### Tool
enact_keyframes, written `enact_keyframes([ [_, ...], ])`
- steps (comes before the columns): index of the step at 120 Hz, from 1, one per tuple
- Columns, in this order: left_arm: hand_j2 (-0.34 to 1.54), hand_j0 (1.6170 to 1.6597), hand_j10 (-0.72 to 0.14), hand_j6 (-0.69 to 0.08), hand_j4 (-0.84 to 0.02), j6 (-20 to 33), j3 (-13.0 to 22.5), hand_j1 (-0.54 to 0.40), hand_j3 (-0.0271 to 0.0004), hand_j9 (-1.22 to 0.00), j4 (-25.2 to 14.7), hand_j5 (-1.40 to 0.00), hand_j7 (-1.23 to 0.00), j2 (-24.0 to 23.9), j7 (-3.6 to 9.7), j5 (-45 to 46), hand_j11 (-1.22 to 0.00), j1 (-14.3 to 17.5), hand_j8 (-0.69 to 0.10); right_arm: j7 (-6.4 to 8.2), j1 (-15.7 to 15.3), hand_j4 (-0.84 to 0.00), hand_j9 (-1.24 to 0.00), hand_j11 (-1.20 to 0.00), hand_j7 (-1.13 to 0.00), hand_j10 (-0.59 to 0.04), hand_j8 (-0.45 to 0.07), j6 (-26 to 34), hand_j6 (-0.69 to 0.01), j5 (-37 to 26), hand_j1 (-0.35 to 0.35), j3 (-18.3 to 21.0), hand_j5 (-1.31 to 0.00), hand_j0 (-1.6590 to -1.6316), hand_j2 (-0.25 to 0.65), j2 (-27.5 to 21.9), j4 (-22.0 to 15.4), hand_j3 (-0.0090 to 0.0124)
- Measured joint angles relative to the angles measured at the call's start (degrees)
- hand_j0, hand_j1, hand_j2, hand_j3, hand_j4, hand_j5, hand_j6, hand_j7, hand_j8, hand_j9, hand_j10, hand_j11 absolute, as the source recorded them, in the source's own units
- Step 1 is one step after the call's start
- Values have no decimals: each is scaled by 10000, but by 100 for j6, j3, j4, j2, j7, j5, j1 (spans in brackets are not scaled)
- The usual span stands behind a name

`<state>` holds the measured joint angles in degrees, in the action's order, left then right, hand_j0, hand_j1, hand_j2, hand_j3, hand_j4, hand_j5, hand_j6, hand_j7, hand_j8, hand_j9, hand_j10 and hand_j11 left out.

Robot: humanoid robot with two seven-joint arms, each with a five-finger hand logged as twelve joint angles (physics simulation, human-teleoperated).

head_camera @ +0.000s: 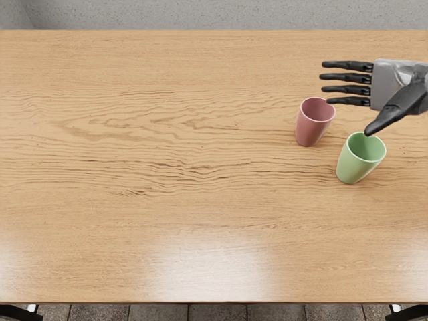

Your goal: Pick up cup and place in cup with right hand

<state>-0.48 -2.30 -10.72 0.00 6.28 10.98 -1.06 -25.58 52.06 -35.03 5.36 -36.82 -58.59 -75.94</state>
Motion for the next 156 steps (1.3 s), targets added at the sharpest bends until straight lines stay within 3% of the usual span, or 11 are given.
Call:
enact_keyframes([
  [13,3,16576,-1,-2,-1,0,0,3488,-2,-3,0,-3,-3,0,0,0,-3,0,-2,-188,315,-291,-396,-396,-399,-295,-291,0,-285,-409,-3129,5,-396,-16576,-56,228,-58,0],
  [21,3,16578,-1,-2,-2,-1,0,3488,-2,-2,0,-3,-3,0,0,0,-2,0,-2,-279,638,-291,-390,-391,-393,-294,-291,0,-287,-1397,-3135,16,-391,-16577,-54,472,-70,0],
  [32,2,16579,-1,-3,-2,-1,0,3489,-1,-2,0,-3,-2,0,-2,0,-2,0,-2,-629,1070,-280,-363,-363,-364,-279,-280,130,-279,-3051,-3162,29,-364,-16578,-50,1022,-70,0],
  [41,1,16579,-2,-3,-2,-1,1,3489,-1,-1,0,-2,-2,0,-1,0,-1,0,-2,-790,1248,-277,-348,-348,-348,-275,-278,539,-281,-4310,-3176,36,-349,-16579,-49,1368,-60,0],
  [60,1,16580,-2,-3,-2,-3,1,3490,-1,-1,0,-1,-1,0,1,0,-1,0,-3,-909,1390,-391,-482,-481,-480,-386,-394,1575,-401,-5666,-3056,574,-483,-16580,-67,1786,60,0],
  [95,0,16581,-2,-3,-3,-2,1,3490,0,-1,0,-1,-1,0,1,1,-1,0,-3,-940,1675,-1026,-1292,-1291,-1289,-1017,-1030,2385,-1041,-6191,-2312,1420,-1294,-16580,-186,2568,697,0],
  [125,0,16581,-2,-3,-3,-2,1,3491,0,-1,0,-1,-1,0,1,0,-1,0,-3,-942,1645,-1128,-1422,-1421,-1419,-1119,-1133,2776,-1145,-6242,-2194,1770,-1424,-16581,-203,2691,767,0],
  [156,1,16581,-2,-3,-3,-3,1,3490,0,-1,0,-1,-1,0,1,0,-1,0,-3,-942,1410,-1343,-1700,-1699,-1696,-1334,-1348,3151,-1361,-6254,-1939,1862,-1702,-16581,-242,2738,769,0],
])
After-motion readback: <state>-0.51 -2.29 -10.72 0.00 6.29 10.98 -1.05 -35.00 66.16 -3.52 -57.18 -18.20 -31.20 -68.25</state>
